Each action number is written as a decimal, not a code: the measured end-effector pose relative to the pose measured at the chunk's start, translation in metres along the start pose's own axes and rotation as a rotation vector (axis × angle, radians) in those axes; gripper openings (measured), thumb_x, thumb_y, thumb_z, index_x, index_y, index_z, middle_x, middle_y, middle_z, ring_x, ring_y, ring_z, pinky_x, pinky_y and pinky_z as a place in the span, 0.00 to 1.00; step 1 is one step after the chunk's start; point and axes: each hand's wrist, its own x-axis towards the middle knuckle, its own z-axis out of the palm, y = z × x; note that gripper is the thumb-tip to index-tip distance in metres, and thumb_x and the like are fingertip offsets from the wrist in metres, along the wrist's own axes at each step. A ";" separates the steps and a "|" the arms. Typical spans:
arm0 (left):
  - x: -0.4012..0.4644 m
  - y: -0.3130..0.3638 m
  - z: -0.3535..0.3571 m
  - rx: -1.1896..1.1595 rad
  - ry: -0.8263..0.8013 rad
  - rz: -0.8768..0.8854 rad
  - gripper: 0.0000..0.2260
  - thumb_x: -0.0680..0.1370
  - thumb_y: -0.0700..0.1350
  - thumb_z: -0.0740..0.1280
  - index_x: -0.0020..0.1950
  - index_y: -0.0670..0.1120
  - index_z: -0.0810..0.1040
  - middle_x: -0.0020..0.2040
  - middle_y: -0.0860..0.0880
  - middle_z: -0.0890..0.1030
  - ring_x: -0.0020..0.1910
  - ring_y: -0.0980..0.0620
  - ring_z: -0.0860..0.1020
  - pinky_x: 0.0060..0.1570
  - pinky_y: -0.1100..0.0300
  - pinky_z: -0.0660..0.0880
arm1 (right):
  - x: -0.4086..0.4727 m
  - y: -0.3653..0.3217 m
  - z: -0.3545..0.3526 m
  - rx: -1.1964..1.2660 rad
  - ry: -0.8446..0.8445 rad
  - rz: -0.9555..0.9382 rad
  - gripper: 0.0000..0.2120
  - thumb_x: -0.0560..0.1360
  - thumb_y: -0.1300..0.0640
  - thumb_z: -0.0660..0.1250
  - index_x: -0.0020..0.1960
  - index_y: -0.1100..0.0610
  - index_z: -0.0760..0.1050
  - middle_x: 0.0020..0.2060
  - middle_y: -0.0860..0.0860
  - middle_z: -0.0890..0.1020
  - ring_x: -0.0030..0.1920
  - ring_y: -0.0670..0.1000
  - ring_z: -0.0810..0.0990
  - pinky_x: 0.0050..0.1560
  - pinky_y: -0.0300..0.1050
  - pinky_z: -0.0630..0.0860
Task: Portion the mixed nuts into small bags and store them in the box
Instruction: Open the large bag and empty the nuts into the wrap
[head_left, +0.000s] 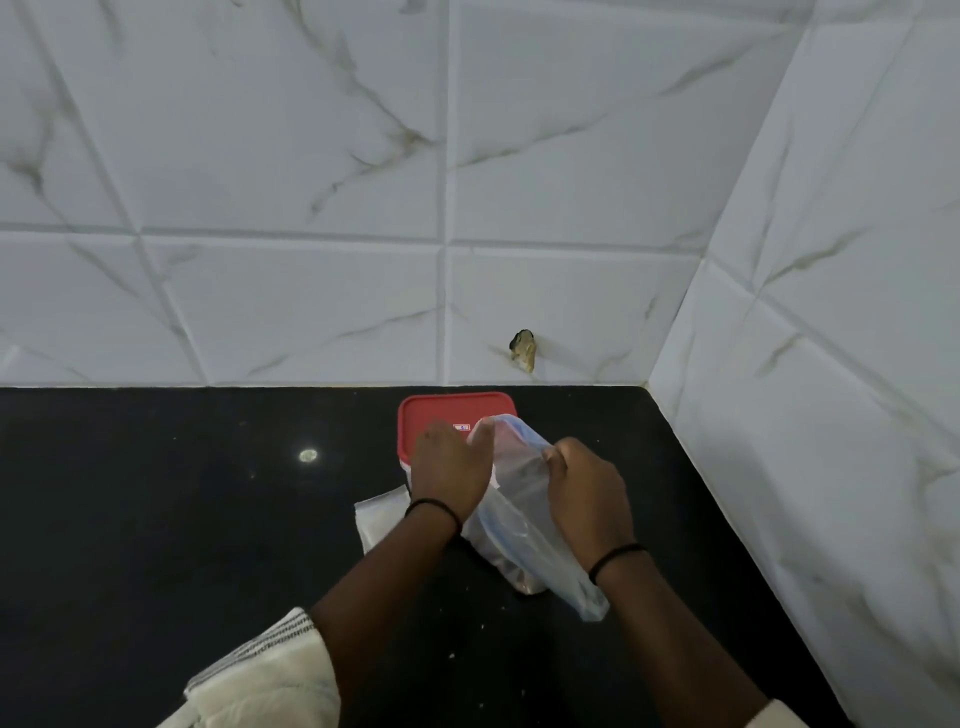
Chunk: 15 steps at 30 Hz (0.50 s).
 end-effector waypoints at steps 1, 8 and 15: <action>-0.006 -0.004 -0.001 0.004 -0.020 -0.038 0.22 0.77 0.62 0.61 0.39 0.44 0.74 0.30 0.50 0.73 0.29 0.50 0.73 0.33 0.58 0.71 | 0.001 0.002 0.000 0.044 0.022 0.021 0.10 0.83 0.50 0.57 0.48 0.51 0.72 0.37 0.46 0.77 0.39 0.46 0.78 0.37 0.40 0.73; -0.046 -0.019 0.026 -0.330 -0.273 -0.539 0.07 0.82 0.50 0.61 0.51 0.47 0.70 0.44 0.46 0.76 0.49 0.45 0.78 0.54 0.46 0.78 | 0.001 -0.004 0.005 0.094 0.044 0.079 0.08 0.82 0.50 0.59 0.46 0.51 0.71 0.36 0.45 0.76 0.36 0.44 0.76 0.36 0.41 0.75; -0.057 0.007 0.020 -0.823 -0.216 -0.715 0.11 0.83 0.44 0.55 0.60 0.42 0.73 0.56 0.38 0.79 0.54 0.40 0.77 0.52 0.47 0.77 | -0.014 -0.019 0.019 0.018 0.090 -0.120 0.10 0.81 0.50 0.63 0.42 0.50 0.76 0.37 0.45 0.76 0.37 0.45 0.75 0.39 0.45 0.77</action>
